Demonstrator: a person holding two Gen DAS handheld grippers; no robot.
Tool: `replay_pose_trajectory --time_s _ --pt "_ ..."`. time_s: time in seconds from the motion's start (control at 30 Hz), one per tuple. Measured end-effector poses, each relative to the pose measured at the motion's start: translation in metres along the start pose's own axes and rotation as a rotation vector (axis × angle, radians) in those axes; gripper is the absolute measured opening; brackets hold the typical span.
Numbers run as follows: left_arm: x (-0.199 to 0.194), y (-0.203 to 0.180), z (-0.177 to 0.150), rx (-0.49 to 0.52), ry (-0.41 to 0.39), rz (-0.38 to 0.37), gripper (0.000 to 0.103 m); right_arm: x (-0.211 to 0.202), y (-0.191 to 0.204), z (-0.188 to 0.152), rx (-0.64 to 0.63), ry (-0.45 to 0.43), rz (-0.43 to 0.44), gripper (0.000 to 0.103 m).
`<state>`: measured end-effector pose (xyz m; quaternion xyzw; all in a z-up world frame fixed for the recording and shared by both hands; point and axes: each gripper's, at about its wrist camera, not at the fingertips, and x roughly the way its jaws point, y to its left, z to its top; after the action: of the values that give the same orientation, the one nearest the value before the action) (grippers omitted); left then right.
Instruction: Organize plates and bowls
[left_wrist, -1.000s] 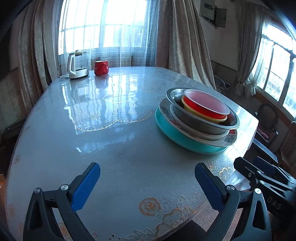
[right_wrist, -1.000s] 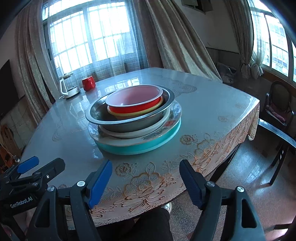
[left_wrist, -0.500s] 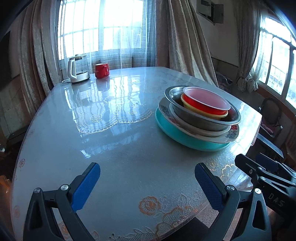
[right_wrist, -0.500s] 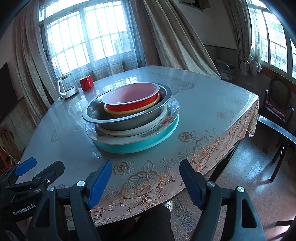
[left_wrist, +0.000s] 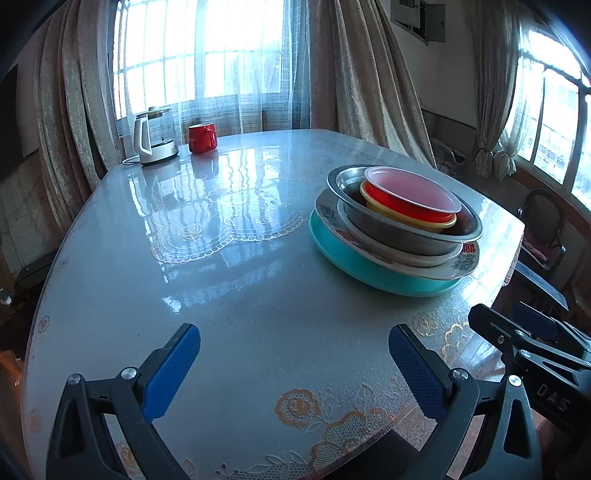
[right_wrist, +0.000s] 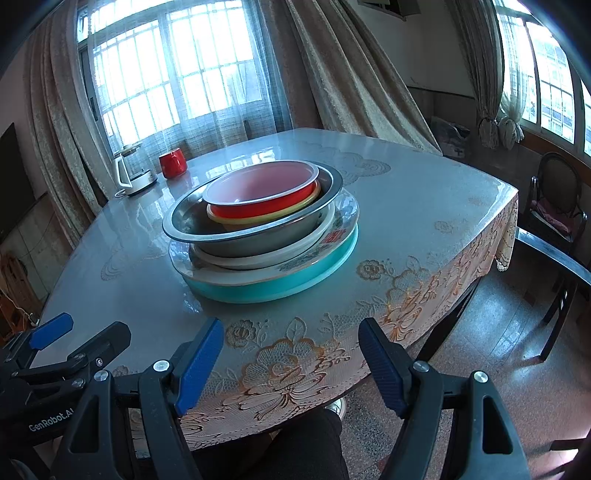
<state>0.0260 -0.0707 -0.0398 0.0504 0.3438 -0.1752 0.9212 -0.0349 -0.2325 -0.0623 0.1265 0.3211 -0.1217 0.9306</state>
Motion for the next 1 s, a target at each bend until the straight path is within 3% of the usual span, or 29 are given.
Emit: replay_pose_trajectory --time_s 1.0 --pt "-0.0062 -0.0082 0.0007 0.023 -0.028 0.051 0.103 0.0028 -0.0037 -0.0022 0.01 0.01 0.001 0.077"
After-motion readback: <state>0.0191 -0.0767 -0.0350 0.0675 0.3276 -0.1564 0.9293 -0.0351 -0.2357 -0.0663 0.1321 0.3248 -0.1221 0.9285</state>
